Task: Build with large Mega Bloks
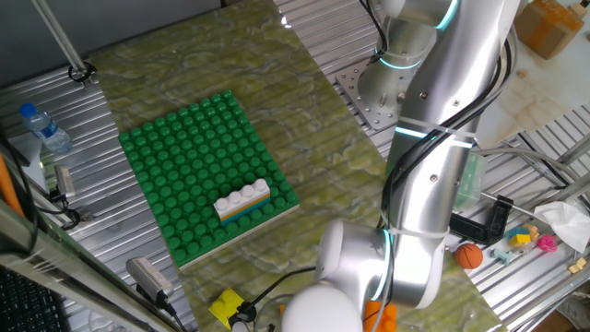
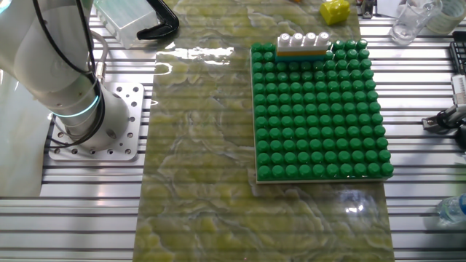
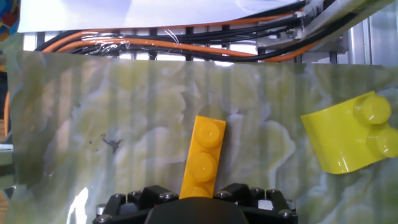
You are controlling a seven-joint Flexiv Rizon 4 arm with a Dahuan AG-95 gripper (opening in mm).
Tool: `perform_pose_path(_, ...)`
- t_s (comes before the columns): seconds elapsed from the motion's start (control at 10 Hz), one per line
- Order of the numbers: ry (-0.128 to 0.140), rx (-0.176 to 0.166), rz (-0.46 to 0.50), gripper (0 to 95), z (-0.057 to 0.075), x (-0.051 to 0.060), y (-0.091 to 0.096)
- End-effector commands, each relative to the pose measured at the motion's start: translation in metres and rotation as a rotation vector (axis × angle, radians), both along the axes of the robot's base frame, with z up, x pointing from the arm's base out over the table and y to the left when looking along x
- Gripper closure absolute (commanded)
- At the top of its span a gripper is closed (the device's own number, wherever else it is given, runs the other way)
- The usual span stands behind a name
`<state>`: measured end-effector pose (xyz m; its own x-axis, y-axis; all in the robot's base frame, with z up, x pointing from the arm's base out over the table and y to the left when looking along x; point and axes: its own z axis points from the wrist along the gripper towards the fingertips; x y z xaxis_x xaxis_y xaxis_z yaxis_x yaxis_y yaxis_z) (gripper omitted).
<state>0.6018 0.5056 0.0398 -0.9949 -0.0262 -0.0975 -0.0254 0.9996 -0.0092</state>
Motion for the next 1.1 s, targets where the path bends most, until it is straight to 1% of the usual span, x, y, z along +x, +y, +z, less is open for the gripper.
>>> perform_pose_path(0.1, 0.000, 0.000, 0.000, 19.0, 0.000, 0.000, 0.000)
perform_pose_path(0.2, 0.000, 0.000, 0.000, 19.0, 0.000, 0.000, 0.000)
perform_pose_path(0.3, 0.161, 0.020, 0.053, 57.0, 0.044, -0.001, -0.013)
perform_pose_path(0.5, 0.162, 0.020, 0.060, 57.0, 0.049, -0.009, -0.011)
perform_pose_path(0.6, 0.161, 0.019, 0.063, 57.0, 0.052, -0.012, -0.011)
perform_pose_path(0.7, 0.150, 0.018, 0.057, 57.0, 0.053, -0.011, -0.011)
perform_pose_path(0.8, 0.142, 0.018, 0.054, 57.0, 0.052, -0.011, -0.011)
perform_pose_path(1.0, 0.119, 0.022, 0.042, 57.0, 0.043, -0.008, -0.010)
perform_pose_path(1.1, 0.113, 0.018, 0.033, 57.0, 0.036, -0.005, -0.009)
